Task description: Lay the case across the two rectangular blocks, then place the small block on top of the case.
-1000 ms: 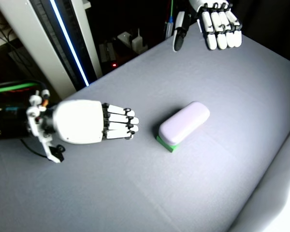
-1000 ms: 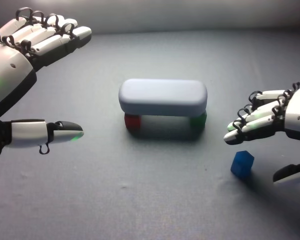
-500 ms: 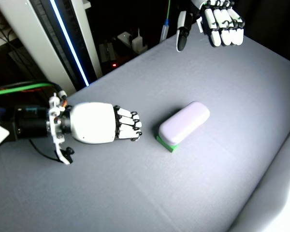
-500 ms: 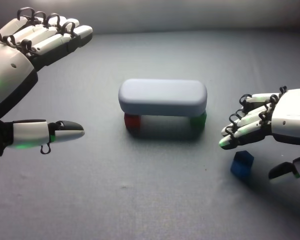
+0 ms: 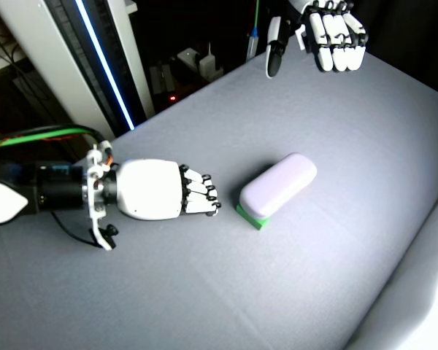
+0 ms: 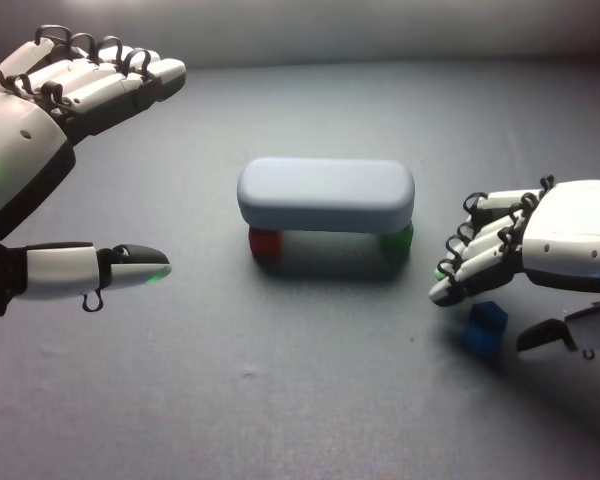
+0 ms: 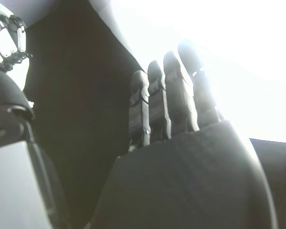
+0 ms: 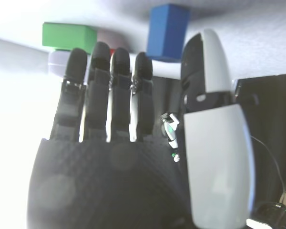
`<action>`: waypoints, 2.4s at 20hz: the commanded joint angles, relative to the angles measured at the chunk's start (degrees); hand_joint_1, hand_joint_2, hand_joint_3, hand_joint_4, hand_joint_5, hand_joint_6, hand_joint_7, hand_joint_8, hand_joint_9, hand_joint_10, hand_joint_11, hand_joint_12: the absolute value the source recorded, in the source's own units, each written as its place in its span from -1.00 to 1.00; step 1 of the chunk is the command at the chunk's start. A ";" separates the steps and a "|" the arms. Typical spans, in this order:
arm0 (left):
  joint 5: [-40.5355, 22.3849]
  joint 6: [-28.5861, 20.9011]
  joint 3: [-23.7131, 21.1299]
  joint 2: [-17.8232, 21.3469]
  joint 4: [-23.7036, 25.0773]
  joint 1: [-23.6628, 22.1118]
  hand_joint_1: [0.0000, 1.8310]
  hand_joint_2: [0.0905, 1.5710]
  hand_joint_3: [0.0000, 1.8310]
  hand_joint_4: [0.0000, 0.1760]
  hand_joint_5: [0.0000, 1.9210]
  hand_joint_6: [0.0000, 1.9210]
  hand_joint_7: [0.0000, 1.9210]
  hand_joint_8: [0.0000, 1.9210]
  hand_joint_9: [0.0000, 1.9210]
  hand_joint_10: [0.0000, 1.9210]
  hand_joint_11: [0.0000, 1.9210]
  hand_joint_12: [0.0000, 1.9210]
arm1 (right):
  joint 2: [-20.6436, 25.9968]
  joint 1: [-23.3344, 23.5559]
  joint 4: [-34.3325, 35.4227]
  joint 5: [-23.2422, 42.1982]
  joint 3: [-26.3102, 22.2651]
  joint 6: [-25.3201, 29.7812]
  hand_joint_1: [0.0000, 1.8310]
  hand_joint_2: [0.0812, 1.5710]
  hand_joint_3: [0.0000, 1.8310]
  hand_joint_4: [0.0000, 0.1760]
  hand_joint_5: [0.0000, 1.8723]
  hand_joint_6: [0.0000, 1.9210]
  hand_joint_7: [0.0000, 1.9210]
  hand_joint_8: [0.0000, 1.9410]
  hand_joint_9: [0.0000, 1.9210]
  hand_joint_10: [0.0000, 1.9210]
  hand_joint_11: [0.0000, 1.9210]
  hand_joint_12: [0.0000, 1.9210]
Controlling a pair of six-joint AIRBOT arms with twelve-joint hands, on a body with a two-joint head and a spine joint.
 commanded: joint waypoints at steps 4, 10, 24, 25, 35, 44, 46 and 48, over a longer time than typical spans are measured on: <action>-7.48 -0.10 -0.04 -0.43 0.12 -0.37 0.00 0.07 -1.00 -1.00 -0.67 -1.00 -0.69 -1.00 -0.71 -0.99 -1.00 0.04 | -0.50 0.83 1.64 4.80 0.33 0.34 0.23 0.29 -1.00 -1.00 -0.12 -0.98 -0.16 -0.97 -0.13 -0.94 -0.61 0.08; -7.48 -0.28 -0.04 -0.51 0.02 -0.28 -0.02 0.07 -1.00 -1.00 -0.66 -1.00 -0.67 -1.00 -0.66 -0.99 -1.00 0.10 | -0.87 0.84 1.45 4.15 0.55 0.34 0.29 0.50 -1.00 -1.00 -0.09 0.14 -0.18 0.47 -0.32 0.57 -0.36 0.68; -7.95 -0.74 -0.04 -0.74 -0.93 1.05 0.00 0.06 -1.00 -1.00 -0.66 -1.00 -0.69 -1.00 -0.69 -1.00 -1.00 -0.07 | 0.39 6.85 6.76 8.23 1.16 -3.46 0.32 0.42 -1.00 -0.99 -0.03 0.08 -0.01 0.18 -0.21 0.24 -0.43 0.75; -7.99 -0.77 -0.04 -0.74 -0.97 1.16 0.01 0.06 -1.00 -1.00 -0.66 -1.00 -0.69 -1.00 -0.70 -1.00 -1.00 -0.10 | 0.39 7.47 7.54 8.54 1.25 -4.25 0.33 0.40 -1.00 -1.00 -0.01 0.04 0.02 0.16 -0.15 0.26 -0.33 0.74; -7.81 -0.82 0.07 -1.11 -1.36 1.68 0.00 0.06 -1.00 -1.00 -0.65 -1.00 -0.68 -1.00 -0.68 -0.99 -1.00 -0.07 | -2.74 13.81 11.26 8.89 5.87 -6.98 0.35 0.36 -1.00 -0.77 0.05 0.07 0.11 -0.10 -0.16 0.00 -0.57 0.61; -6.81 -1.31 0.73 -1.70 -1.28 1.65 0.01 0.06 -1.00 -1.00 -0.65 -1.00 -0.67 -1.00 -0.67 -0.99 -1.00 -0.06 | -8.63 20.11 4.37 1.31 10.67 -6.98 0.41 0.29 -1.00 -1.00 0.07 0.10 0.37 -0.65 0.17 -0.50 -0.42 0.24; -6.64 -1.49 0.84 -1.78 -1.15 1.60 0.02 0.06 -1.00 -1.00 -0.65 -1.00 -0.68 -1.00 -0.67 -1.00 -1.00 -0.06 | -9.88 20.72 3.42 0.21 11.48 -6.98 0.52 0.28 -1.00 -1.00 0.06 0.15 0.33 -0.52 0.17 -0.30 -0.42 0.23; -6.58 -1.57 0.89 -1.81 -1.11 1.53 0.01 0.05 -1.00 -1.00 -0.66 -1.00 -0.68 -1.00 -0.66 -1.00 -1.00 -0.03 | -10.85 21.55 2.02 -1.20 12.10 -6.98 0.38 0.32 -1.00 -1.00 0.03 0.12 0.31 -0.50 0.16 -0.46 -0.31 0.32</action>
